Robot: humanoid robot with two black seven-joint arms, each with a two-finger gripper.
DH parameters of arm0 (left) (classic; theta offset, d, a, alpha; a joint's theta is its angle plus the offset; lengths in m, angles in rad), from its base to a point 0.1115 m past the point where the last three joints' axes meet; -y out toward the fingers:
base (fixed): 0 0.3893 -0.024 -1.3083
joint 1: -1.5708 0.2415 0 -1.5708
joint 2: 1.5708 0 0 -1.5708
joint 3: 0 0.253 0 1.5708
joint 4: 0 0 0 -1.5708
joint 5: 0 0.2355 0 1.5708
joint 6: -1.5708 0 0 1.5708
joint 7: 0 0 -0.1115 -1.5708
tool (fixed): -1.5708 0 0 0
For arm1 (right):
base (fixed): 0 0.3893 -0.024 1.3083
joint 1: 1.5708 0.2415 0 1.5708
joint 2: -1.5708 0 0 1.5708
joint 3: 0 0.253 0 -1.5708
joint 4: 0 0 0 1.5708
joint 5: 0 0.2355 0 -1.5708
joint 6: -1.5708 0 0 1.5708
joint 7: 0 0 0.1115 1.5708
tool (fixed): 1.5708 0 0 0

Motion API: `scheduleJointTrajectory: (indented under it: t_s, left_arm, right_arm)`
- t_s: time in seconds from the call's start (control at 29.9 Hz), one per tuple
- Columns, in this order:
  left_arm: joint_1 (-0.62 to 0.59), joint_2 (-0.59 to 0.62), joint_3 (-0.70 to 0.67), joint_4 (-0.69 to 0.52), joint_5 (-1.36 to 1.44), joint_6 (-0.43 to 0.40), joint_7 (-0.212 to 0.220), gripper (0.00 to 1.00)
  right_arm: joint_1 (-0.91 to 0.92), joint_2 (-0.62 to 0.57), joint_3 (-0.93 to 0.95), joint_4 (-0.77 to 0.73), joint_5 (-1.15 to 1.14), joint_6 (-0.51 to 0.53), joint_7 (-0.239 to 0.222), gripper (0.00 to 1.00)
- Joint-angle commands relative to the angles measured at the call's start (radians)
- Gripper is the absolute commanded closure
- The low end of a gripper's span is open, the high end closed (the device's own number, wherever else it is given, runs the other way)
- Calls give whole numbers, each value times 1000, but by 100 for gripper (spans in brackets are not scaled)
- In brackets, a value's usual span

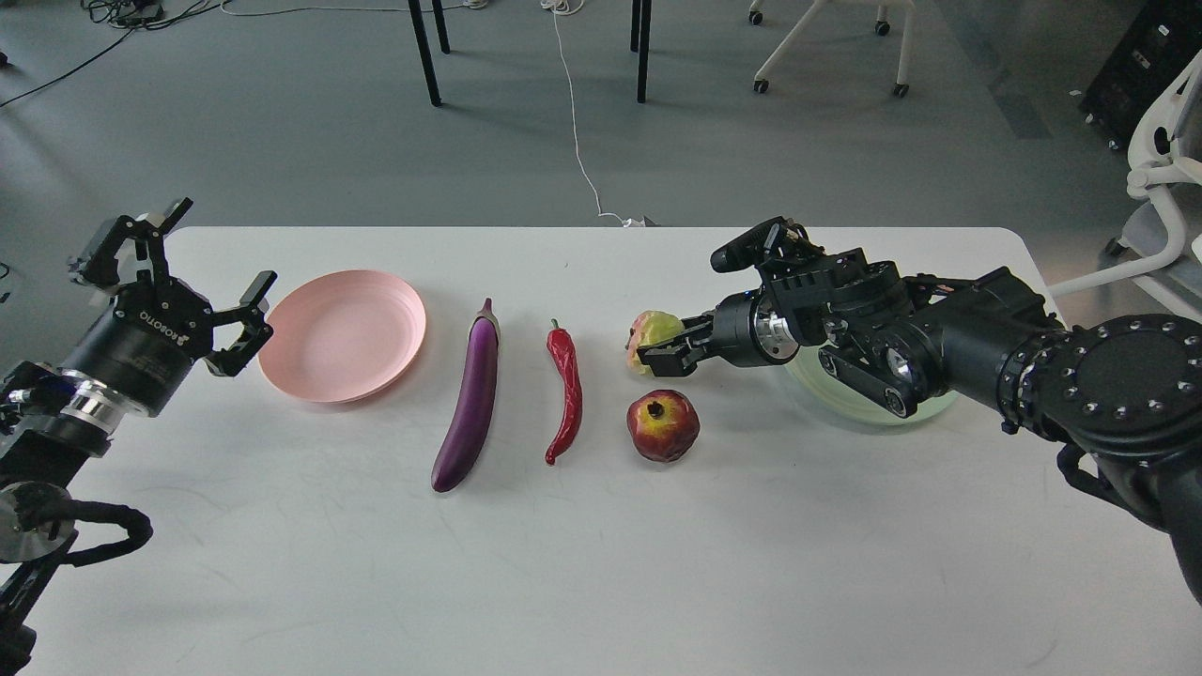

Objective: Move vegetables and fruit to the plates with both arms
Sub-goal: 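Close the right gripper around the peach and lift it, then carry the peach onto the green plate and release it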

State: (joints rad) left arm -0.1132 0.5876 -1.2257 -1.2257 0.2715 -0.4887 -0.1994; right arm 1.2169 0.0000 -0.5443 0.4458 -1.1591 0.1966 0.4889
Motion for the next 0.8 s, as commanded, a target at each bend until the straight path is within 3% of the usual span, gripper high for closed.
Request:
scheduleJointTrajectory:
  t_s: [0.0,0.3,0.47,0.77]
  left_arm:
    - [1,0,0,0,0,0,-2,0]
    - [3,0,-3,0,0,0,-5,0]
    - [1,9,-9,0,0,0,-5,0]
    - [1,18,-11,0,2,0,-5,0]
  right_arm:
    - [3,0,-2,2,-1,4,0,62]
    - [42,0,-2,22,2,9,0,61]
    - [130,0,-3,117,4,15,0,61]
    - [279,-303,-74,329,-89,15,0,61]
